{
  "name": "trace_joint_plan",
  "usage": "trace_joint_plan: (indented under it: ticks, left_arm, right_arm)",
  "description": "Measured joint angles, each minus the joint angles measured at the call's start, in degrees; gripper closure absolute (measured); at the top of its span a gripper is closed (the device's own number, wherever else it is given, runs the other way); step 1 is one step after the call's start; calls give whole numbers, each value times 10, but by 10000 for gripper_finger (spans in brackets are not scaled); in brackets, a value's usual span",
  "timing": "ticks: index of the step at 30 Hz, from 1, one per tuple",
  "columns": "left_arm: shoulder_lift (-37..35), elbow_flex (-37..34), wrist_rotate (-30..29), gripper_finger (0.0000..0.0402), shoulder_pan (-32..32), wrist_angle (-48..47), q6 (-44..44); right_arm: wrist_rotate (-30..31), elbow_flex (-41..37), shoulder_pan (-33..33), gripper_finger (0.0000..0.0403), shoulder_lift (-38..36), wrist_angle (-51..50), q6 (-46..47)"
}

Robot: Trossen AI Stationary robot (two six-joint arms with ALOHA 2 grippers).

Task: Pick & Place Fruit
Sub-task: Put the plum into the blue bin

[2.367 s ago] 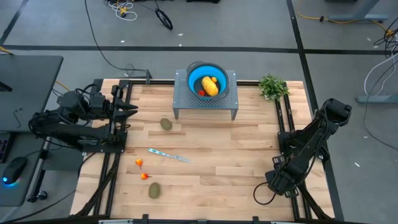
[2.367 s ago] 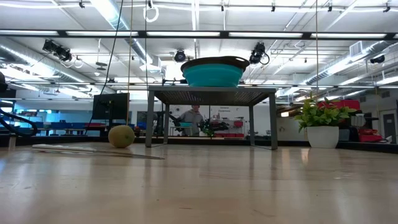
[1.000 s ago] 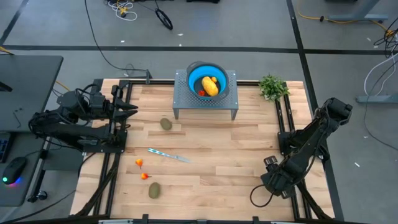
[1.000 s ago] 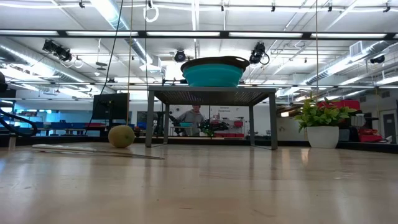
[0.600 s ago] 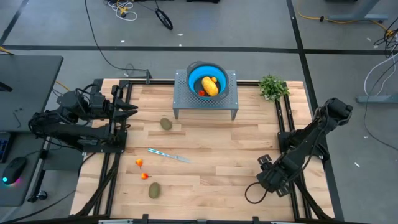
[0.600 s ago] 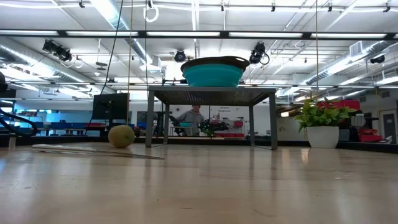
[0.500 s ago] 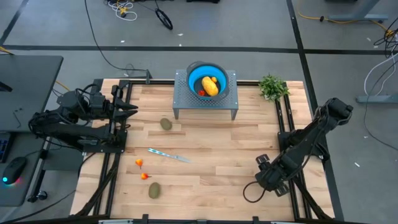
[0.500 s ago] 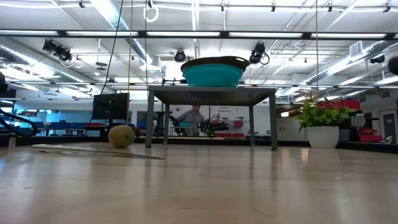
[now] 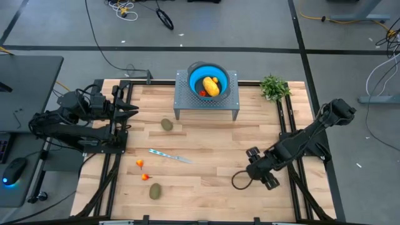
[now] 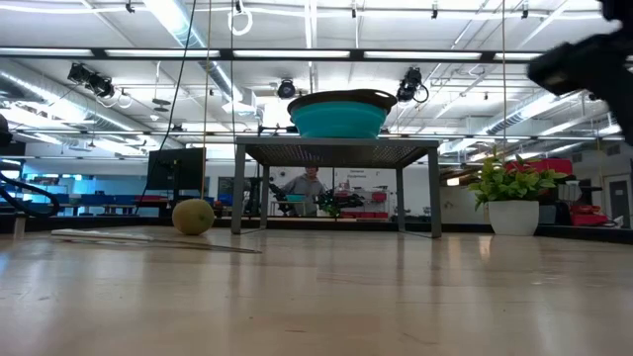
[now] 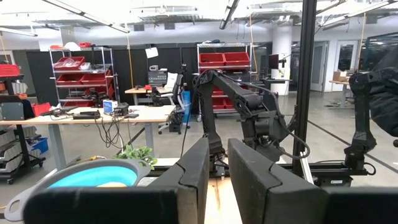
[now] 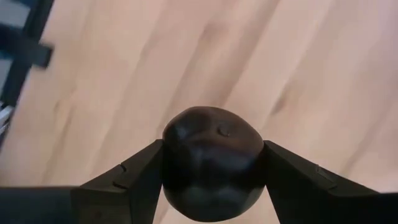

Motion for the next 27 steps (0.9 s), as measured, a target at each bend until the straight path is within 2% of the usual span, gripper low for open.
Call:
trace_joint_plan:
  ticks: [4,11,20,27]
  left_arm:
    - [0,0,0,334,0,0,0]
    - [0,0,0,334,0,0,0]
    - [0,0,0,334,0,0,0]
    - [0,0,0,334,0,0,0]
  right_arm:
    - [5,15,-30,155,0,23,-35]
    - [20,17,-65,155,0,98,-39]
    - [20,17,-117,155,0,120,-43]
    - [20,49,-187,155,0,145,-49]
